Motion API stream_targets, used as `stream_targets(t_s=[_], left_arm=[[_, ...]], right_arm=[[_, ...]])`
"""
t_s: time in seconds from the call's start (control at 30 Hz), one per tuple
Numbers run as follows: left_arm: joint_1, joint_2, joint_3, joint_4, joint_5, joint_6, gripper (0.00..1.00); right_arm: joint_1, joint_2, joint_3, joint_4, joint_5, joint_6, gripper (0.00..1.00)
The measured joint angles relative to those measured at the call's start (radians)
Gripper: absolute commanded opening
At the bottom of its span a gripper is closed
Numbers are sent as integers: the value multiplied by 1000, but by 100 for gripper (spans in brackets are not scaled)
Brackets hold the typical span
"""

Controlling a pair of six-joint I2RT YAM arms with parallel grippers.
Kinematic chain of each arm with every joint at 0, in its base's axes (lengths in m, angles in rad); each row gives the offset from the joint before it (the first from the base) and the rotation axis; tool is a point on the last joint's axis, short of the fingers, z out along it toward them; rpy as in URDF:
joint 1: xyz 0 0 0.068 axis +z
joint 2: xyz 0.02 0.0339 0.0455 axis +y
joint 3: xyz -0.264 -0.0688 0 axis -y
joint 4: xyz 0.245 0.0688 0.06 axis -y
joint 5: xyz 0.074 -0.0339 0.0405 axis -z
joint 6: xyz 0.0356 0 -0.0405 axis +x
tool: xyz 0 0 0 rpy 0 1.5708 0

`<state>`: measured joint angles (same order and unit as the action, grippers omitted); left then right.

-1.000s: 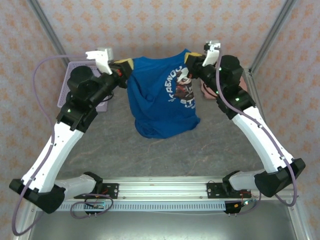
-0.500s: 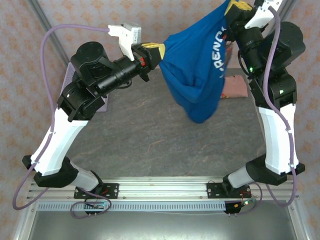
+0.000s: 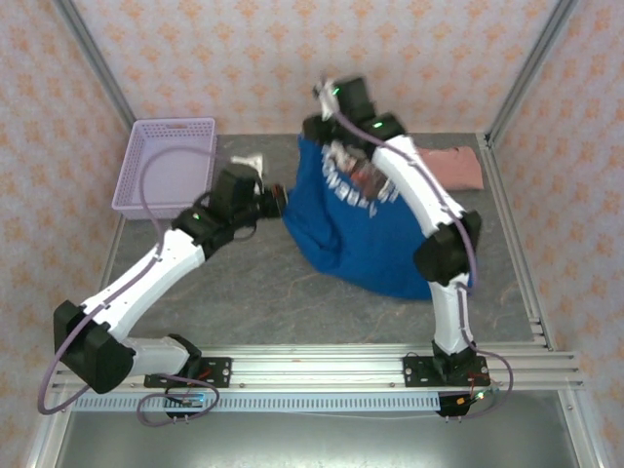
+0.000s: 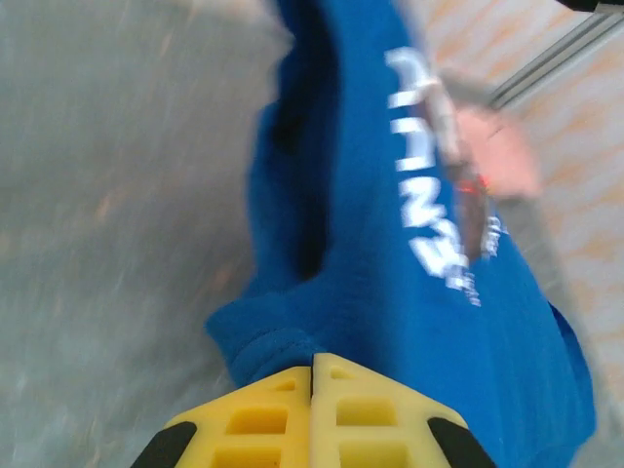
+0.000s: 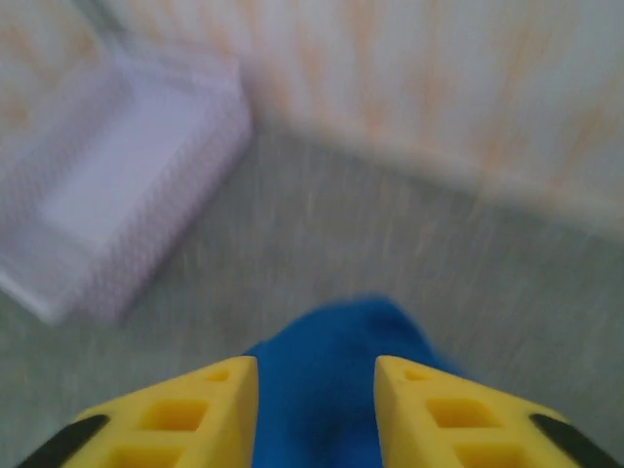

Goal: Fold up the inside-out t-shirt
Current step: Turn the T-shirt inside out at the center of the table, then adjust the T-shirt at the center of the table.

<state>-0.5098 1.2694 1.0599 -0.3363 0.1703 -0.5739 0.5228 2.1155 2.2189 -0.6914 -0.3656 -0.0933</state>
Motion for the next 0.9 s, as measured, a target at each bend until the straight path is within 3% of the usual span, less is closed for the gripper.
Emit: stream_targets(t_s=[0.17,0.33,0.43,0.57,0.63,0.77,0.8,0.9], left_arm=[[0,-60,-313,66,-5,-96,0],[0,-214,-482,104,-29,-155,0],[-1,-293,-541,123,-41,-174,0],[-1,-309,-566,124,-53,-186,0],[-1,-305,-568,124,-52,-185,0],[-1,-280,-569,107,-58,-184,0],[-1,-277,-569,90,-69,-183,9],[-6,-274,-565,-9,-126,-167,45]], right_arm=[[59,-103,-516,16,-16,39,53],[152,-454,-959,80,27,129,58],[248,-574,-1092,148,51,206,66],[336,-567,-1195,233,80,282,66],[355,-545,-1247,260,93,315,54],[357,-468,-1266,307,137,344,9],[351,-465,-1269,315,143,348,2],[318,-491,-1293,339,150,354,0]])
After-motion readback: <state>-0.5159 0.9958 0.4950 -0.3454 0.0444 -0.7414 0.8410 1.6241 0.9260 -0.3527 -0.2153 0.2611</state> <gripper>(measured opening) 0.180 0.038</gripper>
